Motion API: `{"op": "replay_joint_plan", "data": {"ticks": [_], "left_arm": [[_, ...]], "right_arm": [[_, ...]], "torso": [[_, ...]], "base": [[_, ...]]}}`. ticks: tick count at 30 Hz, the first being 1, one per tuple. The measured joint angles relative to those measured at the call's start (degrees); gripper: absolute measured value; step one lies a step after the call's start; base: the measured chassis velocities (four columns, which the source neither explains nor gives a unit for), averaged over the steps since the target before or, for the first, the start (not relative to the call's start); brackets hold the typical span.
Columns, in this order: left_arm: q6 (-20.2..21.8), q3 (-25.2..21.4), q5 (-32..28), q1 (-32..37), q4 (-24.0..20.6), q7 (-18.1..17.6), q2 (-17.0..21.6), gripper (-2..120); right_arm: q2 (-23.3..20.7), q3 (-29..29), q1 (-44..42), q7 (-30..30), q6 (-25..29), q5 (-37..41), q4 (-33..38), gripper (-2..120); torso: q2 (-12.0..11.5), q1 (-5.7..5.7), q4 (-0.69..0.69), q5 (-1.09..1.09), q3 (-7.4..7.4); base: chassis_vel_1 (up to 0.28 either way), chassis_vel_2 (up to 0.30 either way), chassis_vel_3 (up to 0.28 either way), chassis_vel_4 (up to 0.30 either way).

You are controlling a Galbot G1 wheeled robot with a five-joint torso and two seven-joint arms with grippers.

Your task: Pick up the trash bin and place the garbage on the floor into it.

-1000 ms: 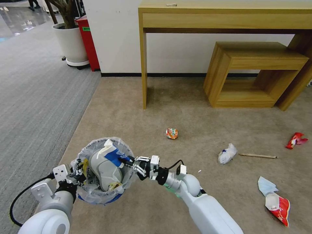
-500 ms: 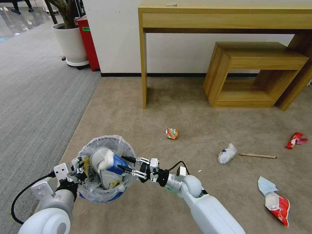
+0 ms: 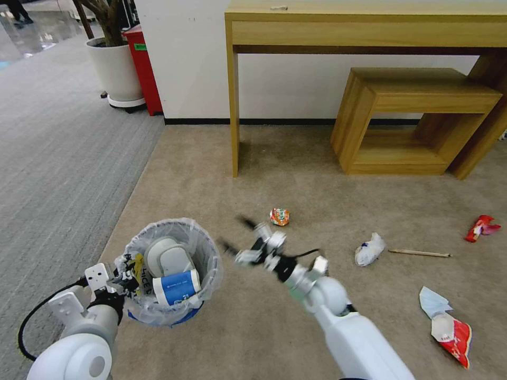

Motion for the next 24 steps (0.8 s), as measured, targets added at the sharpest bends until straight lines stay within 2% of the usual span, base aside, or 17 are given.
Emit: {"op": "replay_joint_plan", "data": {"ticks": [3,4,7,8,11,15,24], "left_arm": [[0.02,-0.65,-0.64,0.05,0.78,-0.35,0.40,1],[0.02,-0.65,-0.64,0.05,0.78,-0.35,0.40,1],[-0.05,-0.80,-0.68,-0.07,1.55,-0.91,0.57,1],[-0.05,-0.80,-0.68,-0.07,1.55,-0.91,0.57,1],[-0.07,-1.22,-0.65,-0.28,2.02,-1.62,0.60,1],[-0.46,-1.91,-0.84,-0.32,2.24,-2.31,0.69,1],[-2.76,-3.66,-0.10,0.29,2.49,-2.22,1.09,1]], "right_arm": [[-0.24,6.55,-3.02,10.39,0.70,-2.86,1.37,100],[-0.24,6.55,-3.02,10.39,0.70,-2.86,1.37,100],[-0.18,12.15,-7.01,15.16,1.64,-5.29,2.75,100],[-0.18,12.15,-7.01,15.16,1.64,-5.29,2.75,100],[0.41,17.82,-10.97,17.15,3.25,-8.39,4.58,100],[1.25,21.72,-14.54,17.89,4.56,-11.23,5.95,100],[3.04,27.70,-17.82,20.41,5.83,-14.85,8.45,100]], "torso": [[0.00,0.00,0.00,-0.01,0.00],[0.00,0.00,0.00,-0.01,0.00],[0.00,0.00,0.00,-0.01,0.00],[0.00,0.00,0.00,-0.01,0.00],[0.00,0.00,0.00,-0.01,0.00],[0.00,0.00,0.00,0.00,0.00],[0.00,0.00,0.00,-0.02,0.00]], "base": [[0.000,0.000,0.000,0.000],[0.000,0.000,0.000,0.000],[0.000,0.000,0.000,0.000],[0.000,0.000,0.000,0.000],[0.000,0.000,0.000,0.000],[0.000,0.000,0.000,0.000],[0.000,0.000,0.000,0.000]]}}
